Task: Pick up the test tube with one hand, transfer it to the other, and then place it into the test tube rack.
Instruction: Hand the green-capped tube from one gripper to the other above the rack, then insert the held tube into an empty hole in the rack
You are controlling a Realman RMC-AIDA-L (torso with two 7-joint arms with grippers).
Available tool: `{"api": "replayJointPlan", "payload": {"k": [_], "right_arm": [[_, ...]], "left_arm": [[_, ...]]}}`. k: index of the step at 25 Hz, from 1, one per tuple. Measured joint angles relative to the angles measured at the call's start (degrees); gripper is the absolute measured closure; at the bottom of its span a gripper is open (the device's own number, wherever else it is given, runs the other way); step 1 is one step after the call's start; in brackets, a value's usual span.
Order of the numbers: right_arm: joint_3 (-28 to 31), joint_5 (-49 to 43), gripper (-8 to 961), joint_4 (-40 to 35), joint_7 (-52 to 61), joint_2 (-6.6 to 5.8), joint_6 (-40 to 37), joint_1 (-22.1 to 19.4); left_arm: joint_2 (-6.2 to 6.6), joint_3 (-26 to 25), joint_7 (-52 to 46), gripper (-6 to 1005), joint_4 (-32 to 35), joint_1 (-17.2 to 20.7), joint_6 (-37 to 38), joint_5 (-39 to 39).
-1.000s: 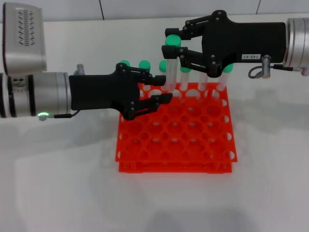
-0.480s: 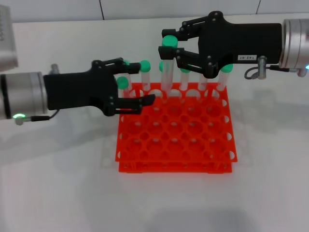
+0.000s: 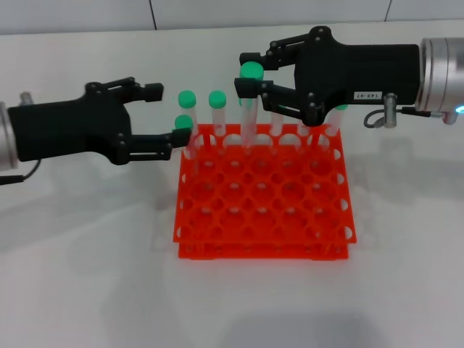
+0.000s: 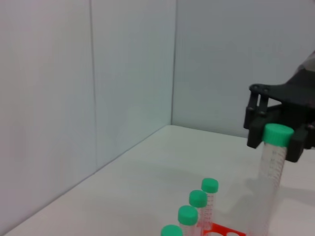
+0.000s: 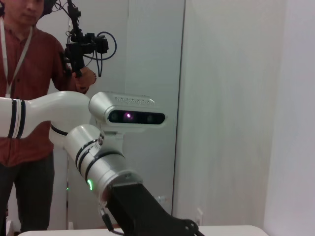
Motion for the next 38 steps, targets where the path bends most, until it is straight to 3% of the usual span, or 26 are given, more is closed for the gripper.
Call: {"api": "replayJointPlan", "payload": {"k": [11,15,20,26,38], "right_arm": [[-0.8,0.3,687,0.6,0.1,0.03,0.2,-0.7],[-3.0,1.2,687,0.7,0.1,0.08,2.4,-0.7],[-5.7,1.9,687,0.7,0.1,0.10,4.7,-0.2],[-8.9,4.2,687,0.8,-0.1,0.09,8.6,0.0],[-14.0,6.0,687,1.3,-0.3,0.19,18.1,0.7]], "left_arm": [[1.35,-0.3,-10.4,124,5.4,1.2,4.1,10.8],[1.94,-4.0,-12.3,124,5.6,1.3,7.5,15.0],[1.51,-9.7,-12.7,124,6.0,1.2,10.7,22.1],[1.36,-10.2,-12.6,124,6.1,0.9,10.7,27.4],[1.08,-10.4,-10.2,124,6.2,0.1,10.4,27.8]]}}
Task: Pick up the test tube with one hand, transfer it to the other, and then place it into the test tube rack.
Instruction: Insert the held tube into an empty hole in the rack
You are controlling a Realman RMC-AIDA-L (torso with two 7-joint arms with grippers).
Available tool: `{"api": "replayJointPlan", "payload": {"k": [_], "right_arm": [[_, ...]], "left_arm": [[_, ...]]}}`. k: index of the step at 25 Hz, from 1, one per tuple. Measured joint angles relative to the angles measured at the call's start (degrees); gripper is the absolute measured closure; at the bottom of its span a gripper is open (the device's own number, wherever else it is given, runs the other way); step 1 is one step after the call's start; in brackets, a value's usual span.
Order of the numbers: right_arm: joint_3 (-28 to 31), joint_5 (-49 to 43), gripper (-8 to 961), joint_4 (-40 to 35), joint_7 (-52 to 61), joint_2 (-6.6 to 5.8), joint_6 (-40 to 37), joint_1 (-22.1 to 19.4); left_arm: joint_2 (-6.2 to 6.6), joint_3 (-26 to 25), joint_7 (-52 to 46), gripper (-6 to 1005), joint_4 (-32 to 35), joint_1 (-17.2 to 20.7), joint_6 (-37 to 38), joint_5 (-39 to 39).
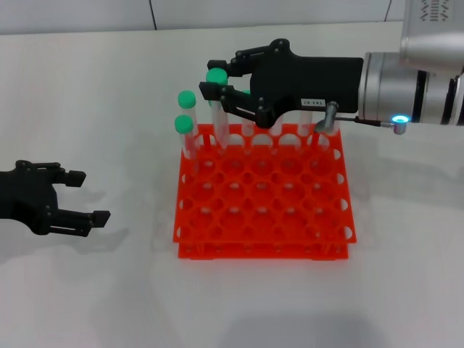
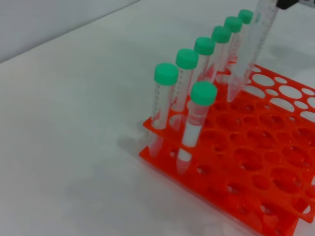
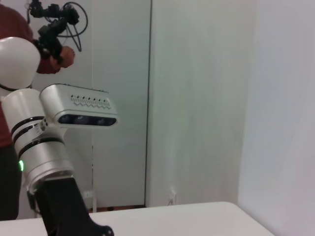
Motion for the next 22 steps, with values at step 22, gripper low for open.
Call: {"api": "replayJointPlan", "payload": {"k": [22], "right_arm": [[-5.6,9.2,687,7.3,-5.8,0.17,5.2,3.1]], "left_arm": [[-0.44,0.3,1.4,124,-0.6,-0.1,-1.2,0.2]]}}
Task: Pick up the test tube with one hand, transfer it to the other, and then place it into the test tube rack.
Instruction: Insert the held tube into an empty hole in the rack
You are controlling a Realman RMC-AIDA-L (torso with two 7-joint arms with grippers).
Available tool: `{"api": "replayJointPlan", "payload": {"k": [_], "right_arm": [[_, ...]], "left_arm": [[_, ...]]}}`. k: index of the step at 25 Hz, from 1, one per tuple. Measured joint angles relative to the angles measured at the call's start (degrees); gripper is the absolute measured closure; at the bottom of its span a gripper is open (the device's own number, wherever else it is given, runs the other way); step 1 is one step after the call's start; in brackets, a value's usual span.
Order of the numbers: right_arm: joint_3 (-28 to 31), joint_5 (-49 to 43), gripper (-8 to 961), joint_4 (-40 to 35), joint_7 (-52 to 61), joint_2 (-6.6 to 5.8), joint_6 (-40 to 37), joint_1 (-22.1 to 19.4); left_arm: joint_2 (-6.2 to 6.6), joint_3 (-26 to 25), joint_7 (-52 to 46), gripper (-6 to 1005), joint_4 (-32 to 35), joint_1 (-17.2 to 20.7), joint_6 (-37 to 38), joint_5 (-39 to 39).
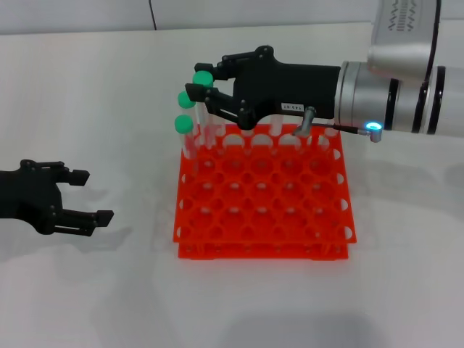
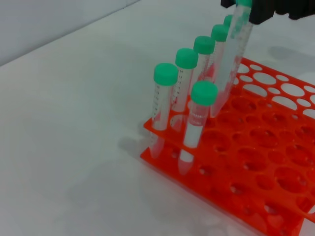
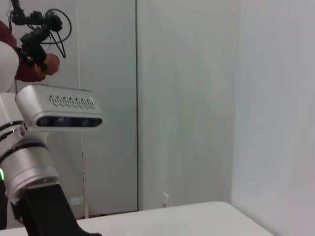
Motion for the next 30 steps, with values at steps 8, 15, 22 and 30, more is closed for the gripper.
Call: {"api": "replayJointPlan", "payload": {"k": [8,15,22,30], "right_arm": [[-1.7,3.2,687,2.6,-2.4,-0.01,1.5,0.9],[-1.8,3.7,687,4.5,-3.5,-0.01,1.9,1.5],[-1.9,3.7,688,5.0,-3.7,-0.01,2.1,1.5],[-1.8,3.7,688,5.0,-4.1,-0.06,2.1,1.4]], "left_arm": [[-0.23,0.1,0.1,124,0.0,-0.1,-0.1,0.0],[-0.26,0.1,0.2,124,-0.1,-0.1,-0.2,0.0],[-0.26,0.1,0.3,124,-0.7,-0.1,-0.8,0.0],[-0.33,0.1,0.8,124,-0.9,-0.1,-0.9,0.0]]}}
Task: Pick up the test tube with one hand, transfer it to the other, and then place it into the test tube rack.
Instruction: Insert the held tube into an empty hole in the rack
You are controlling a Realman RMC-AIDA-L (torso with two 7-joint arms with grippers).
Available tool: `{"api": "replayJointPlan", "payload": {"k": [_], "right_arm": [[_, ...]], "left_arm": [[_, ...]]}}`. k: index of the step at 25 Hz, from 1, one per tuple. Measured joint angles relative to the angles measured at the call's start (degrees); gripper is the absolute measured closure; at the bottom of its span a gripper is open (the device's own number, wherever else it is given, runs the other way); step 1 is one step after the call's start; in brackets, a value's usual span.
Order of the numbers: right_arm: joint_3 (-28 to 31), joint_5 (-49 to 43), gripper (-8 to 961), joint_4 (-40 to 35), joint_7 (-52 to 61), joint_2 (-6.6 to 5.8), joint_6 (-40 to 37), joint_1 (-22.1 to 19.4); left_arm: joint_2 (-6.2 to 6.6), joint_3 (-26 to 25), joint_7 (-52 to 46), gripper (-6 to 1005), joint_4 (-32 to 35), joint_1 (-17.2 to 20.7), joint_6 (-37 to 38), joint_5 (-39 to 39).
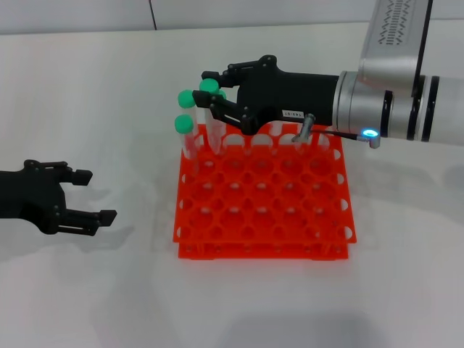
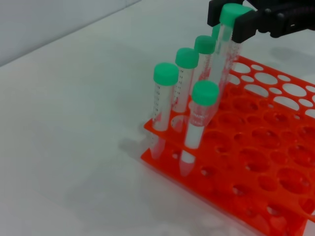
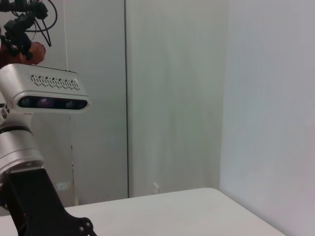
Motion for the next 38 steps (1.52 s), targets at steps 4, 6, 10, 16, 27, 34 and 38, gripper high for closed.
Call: {"api": "replayJointPlan", "payload": {"k": [4,6,10,16,27,34,38], "right_arm": [[0.2,0.0,688,-0.3,0.0,-0.12,0.0,-0.1],[0.4,0.0,688,-0.3,0.0,-0.19,-0.1,-0.3],[0.6,0.0,688,-0.3,0.1,-0.26,-0.4,-0.6],[0.5,0.0,688,-0.8,0.2,-0.30,-0.6,-1.0],[0.2,0.0,688,0.2,0.1,-0.10,-0.1,-0.7],[0.2,0.0,688,1.8,-0.1,-0.03,0.1,-0.2],[0.2,0.0,688,2.6,-0.1,0.03,0.5,0.0]], "left_arm": [[-0.01,0.0,0.0,124,0.0,0.0,-0.3,0.0],[-0.02,0.0,0.0,124,-0.2,0.0,-0.4,0.0],[-0.02,0.0,0.0,124,-0.5,0.0,-0.5,0.0],[-0.02,0.0,0.0,124,-0.5,-0.1,-0.5,0.0],[-0.01,0.0,0.0,124,-0.7,-0.3,-0.6,0.0],[-0.07,0.0,0.2,124,-1.5,-0.5,-0.6,0.0],[-0.12,0.0,0.4,124,-1.5,-0.5,-0.6,0.0]]}}
